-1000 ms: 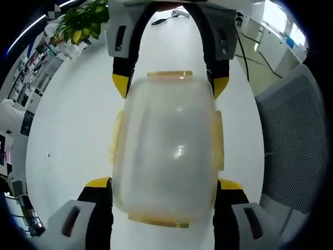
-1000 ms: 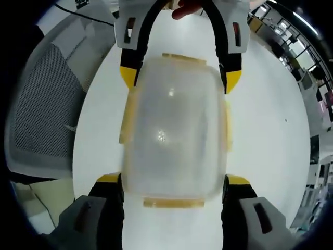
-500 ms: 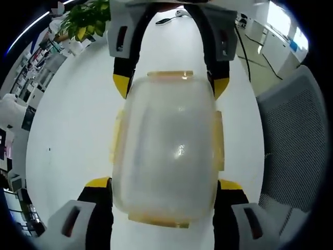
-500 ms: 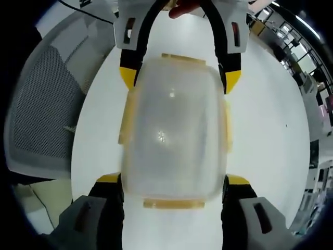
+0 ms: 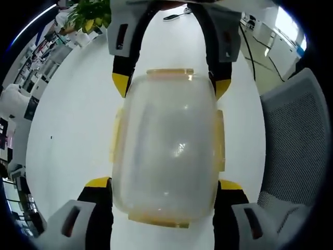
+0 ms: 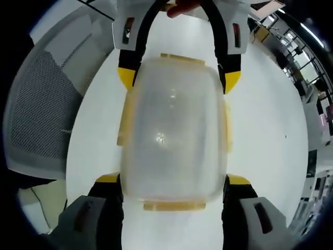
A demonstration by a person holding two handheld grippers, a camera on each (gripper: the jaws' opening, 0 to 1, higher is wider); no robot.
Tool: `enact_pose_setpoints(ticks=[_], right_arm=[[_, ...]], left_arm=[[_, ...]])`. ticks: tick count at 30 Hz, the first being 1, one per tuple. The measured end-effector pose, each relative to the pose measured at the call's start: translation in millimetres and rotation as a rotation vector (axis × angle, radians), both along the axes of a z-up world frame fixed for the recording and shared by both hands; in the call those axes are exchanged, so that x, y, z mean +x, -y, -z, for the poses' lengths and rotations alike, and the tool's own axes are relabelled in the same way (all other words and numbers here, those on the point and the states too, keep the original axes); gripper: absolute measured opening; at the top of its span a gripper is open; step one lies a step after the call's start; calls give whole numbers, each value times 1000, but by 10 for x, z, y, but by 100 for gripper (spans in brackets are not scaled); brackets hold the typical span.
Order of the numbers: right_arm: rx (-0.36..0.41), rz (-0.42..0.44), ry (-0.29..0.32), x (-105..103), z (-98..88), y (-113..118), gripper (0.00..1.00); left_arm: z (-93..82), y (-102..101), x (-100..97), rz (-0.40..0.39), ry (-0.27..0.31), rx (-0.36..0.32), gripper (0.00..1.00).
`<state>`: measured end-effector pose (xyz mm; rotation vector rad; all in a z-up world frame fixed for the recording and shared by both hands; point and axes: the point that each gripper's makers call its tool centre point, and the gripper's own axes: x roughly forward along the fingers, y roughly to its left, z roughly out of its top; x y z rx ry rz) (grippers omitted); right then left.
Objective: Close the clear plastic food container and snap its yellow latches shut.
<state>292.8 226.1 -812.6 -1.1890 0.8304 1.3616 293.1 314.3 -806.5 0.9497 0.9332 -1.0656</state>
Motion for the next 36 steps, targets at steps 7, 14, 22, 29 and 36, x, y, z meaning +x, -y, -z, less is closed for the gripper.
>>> enact_pose_setpoints(ticks=[7, 14, 22, 29, 36], right_arm=[[-11, -27, 15, 49, 12, -111, 76], [-22, -35, 15, 114, 20, -254, 76], [-30, -4, 14, 178, 18, -422, 76], [-47, 53, 18, 206, 14, -482, 76], [-54, 96, 15, 245, 13, -531, 77]], left_arm=[[2, -113, 5, -36, -1, -1, 77], [15, -253, 61, -52, -6, -2, 77], [13, -429, 151, -29, -7, -2, 77], [19, -500, 238, 17, -11, -16, 78], [17, -539, 316, 52, -16, -38, 79]])
